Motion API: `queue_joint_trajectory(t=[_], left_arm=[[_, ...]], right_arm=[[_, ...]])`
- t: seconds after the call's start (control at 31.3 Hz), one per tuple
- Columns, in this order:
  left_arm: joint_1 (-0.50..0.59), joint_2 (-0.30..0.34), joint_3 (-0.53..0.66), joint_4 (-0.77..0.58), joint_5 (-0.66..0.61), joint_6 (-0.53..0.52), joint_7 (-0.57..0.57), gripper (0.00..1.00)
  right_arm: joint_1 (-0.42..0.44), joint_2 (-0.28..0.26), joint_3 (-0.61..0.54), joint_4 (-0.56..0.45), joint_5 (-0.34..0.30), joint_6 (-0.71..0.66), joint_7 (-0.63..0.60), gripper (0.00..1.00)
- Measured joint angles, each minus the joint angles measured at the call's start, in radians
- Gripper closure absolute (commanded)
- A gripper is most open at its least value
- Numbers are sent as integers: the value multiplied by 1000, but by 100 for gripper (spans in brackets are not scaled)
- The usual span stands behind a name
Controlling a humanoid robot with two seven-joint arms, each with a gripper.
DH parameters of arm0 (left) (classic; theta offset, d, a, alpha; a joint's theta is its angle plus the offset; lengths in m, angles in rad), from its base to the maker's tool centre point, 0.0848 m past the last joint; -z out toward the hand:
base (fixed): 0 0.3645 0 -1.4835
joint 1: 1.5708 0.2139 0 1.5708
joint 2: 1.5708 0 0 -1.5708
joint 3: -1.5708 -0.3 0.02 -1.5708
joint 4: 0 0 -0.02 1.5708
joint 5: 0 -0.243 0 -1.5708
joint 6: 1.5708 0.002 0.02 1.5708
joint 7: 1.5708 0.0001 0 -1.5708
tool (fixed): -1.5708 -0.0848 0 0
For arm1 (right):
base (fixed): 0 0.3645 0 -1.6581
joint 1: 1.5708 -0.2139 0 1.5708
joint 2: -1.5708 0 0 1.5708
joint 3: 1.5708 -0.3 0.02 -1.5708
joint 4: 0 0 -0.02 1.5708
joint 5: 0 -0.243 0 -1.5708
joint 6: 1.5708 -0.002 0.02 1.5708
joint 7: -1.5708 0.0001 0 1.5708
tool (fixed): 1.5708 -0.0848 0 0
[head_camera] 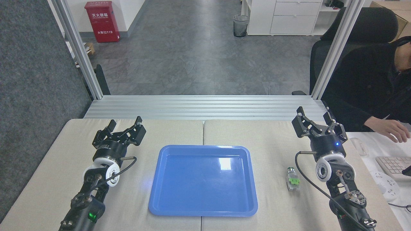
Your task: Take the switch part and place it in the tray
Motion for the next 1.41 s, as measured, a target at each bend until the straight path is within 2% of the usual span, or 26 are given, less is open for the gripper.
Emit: queue_joint_trajectory(t=[1.25, 1.41], left_arm=[[0, 0, 0, 0, 0, 0, 0, 0], [0, 0, 0, 0, 0, 0, 0, 0]], right_arm=[[-11, 3, 6, -16, 6, 27, 3, 2], [-22, 3, 15, -17, 23, 62, 47, 2]])
